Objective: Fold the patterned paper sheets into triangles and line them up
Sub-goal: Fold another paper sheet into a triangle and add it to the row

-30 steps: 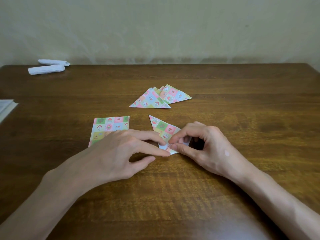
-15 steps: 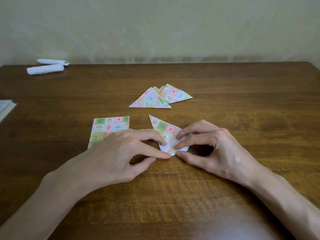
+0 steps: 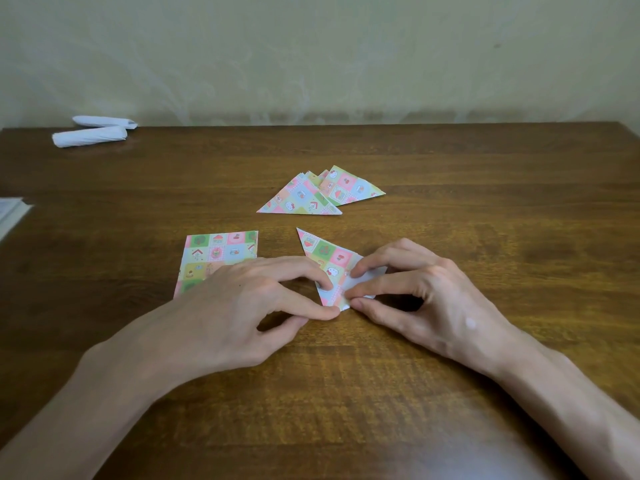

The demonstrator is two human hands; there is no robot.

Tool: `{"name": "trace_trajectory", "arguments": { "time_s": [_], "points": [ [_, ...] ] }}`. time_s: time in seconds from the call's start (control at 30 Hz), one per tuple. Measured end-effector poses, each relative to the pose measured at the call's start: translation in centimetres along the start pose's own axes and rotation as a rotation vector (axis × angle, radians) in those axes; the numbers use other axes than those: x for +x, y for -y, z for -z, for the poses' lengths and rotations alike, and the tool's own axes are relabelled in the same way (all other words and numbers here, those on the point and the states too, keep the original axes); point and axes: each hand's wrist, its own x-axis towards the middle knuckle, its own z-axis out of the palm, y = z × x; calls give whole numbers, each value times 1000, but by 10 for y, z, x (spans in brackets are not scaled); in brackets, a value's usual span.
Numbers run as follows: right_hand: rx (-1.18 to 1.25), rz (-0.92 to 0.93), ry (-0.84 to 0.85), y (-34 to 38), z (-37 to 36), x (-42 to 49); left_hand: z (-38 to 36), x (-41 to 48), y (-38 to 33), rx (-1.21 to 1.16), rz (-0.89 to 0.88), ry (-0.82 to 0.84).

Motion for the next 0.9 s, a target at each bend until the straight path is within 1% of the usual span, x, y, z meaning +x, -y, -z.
{"name": "trace_trajectory", "arguments": {
  "time_s": [0.67,0.77,0.83,0.9],
  "points": [
    [-56,42,-18,3,1,0,4,1,-7,53,24,20],
    [-55,39,-18,3,2,0,-1,1,-13,-170,155,18],
    [-53,39,-16,3,2,0,-2,2,-16,-211,176,23],
    [-58,41,-10,3,2,0,0,3,-16,-186,180,44]
  ]
}}
